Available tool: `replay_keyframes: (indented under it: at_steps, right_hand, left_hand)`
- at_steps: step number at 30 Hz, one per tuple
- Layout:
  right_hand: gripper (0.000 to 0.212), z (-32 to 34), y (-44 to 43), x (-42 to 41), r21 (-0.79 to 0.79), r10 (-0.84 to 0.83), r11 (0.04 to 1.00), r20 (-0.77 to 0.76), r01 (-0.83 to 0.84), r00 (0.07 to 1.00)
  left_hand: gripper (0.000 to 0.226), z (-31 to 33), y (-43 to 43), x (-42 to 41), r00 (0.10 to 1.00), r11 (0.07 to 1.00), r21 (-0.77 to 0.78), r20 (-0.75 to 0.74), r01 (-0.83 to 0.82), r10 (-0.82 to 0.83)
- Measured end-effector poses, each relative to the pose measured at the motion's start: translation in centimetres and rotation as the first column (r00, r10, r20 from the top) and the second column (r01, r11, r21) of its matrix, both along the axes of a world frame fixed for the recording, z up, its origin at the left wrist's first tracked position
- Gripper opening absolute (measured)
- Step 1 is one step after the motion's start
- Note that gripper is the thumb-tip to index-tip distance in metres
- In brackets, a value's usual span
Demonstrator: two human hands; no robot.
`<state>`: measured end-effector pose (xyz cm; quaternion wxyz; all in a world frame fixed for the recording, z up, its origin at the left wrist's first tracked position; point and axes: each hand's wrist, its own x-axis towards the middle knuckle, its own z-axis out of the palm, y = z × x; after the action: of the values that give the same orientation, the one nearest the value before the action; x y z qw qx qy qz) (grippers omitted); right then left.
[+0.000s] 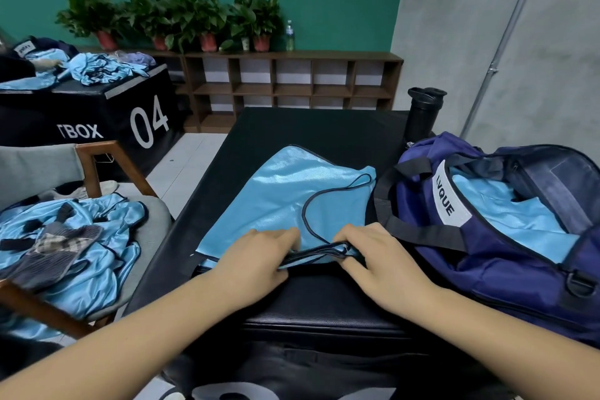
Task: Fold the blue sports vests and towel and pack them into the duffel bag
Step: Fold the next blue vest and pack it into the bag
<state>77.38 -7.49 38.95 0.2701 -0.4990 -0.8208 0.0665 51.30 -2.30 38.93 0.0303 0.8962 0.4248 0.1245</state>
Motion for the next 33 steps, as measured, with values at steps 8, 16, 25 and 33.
replay_keyframes:
  at_steps: [8,16,25,33]
  right_hand:
    - [0.018,0.4,0.2,1.5,-0.084,-0.081,0.994,-0.080,0.075,0.993]
    - [0.012,1.5,0.6,2.3,-0.109,-0.149,0.985,-0.189,0.130,0.971]
    - [0.006,3.2,1.3,3.2,-0.333,-0.193,0.941,-0.359,0.068,0.913]
    - [0.008,2.9,3.2,2.9,-0.325,-0.345,0.916,-0.335,0.236,0.877]
  left_hand:
    - [0.021,1.9,3.6,-5.9,0.983,0.987,0.041,-0.095,-0.155,0.159]
    - [0.019,6.0,4.5,-9.1,0.966,0.962,-0.125,0.051,-0.244,0.252]
    - [0.005,10.0,2.3,-9.2,0.965,0.773,-0.634,0.193,-0.017,0.179]
    - [0.005,8.1,5.0,-8.1,0.882,0.790,-0.611,0.341,-0.056,0.326]
